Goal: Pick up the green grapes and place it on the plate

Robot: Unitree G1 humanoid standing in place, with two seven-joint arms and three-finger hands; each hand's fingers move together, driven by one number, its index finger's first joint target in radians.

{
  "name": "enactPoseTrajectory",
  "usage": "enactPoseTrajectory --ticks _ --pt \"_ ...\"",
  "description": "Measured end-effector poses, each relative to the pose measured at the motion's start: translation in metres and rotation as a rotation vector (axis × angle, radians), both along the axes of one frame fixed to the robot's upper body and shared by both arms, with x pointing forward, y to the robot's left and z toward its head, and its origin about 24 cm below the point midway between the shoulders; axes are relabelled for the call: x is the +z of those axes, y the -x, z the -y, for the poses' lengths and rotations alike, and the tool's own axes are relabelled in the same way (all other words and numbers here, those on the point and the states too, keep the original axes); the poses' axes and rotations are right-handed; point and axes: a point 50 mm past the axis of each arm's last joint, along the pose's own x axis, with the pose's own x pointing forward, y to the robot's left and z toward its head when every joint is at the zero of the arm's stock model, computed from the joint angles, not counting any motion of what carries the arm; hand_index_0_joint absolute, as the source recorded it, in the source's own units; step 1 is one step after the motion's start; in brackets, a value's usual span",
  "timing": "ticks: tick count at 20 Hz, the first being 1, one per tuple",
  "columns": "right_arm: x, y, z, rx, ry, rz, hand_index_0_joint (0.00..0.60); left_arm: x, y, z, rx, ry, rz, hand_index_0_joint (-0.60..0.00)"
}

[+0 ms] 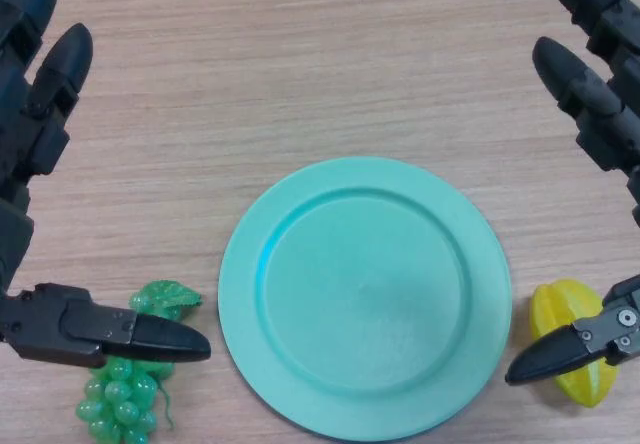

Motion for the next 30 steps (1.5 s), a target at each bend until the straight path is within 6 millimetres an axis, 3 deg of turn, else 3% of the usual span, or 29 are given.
enactPoseTrajectory --ticks 5,11,13,19,24,26,30 --pt "0.000 0.000 0.000 -0.003 -0.001 0.002 0.000 0.008 -0.002 0.003 -0.025 0.007 0.045 0.000" --pt "0.002 0.000 0.003 -0.010 -0.012 0.013 0.000 0.002 -0.001 0.001 -0.012 0.030 0.016 0.000" --pt "0.002 0.000 0.002 -0.002 -0.026 0.013 0.000 -0.009 0.002 -0.001 0.057 -0.029 -0.006 0.000" --pt "0.009 -0.003 0.001 -0.010 -0.032 0.065 0.000 -0.069 -0.002 -0.017 0.187 -0.235 -0.092 0.000" --pt "0.009 -0.005 0.001 -0.022 -0.036 0.061 0.000 -0.146 0.001 -0.026 0.228 -0.391 -0.369 0.000" --pt "0.009 -0.006 0.001 -0.031 -0.032 0.066 0.000 -0.160 0.003 -0.030 0.234 -0.397 -0.436 0.000" --pt "0.009 -0.006 0.000 -0.026 -0.031 0.062 0.000 -0.168 0.002 -0.033 0.284 -0.413 -0.483 0.000"
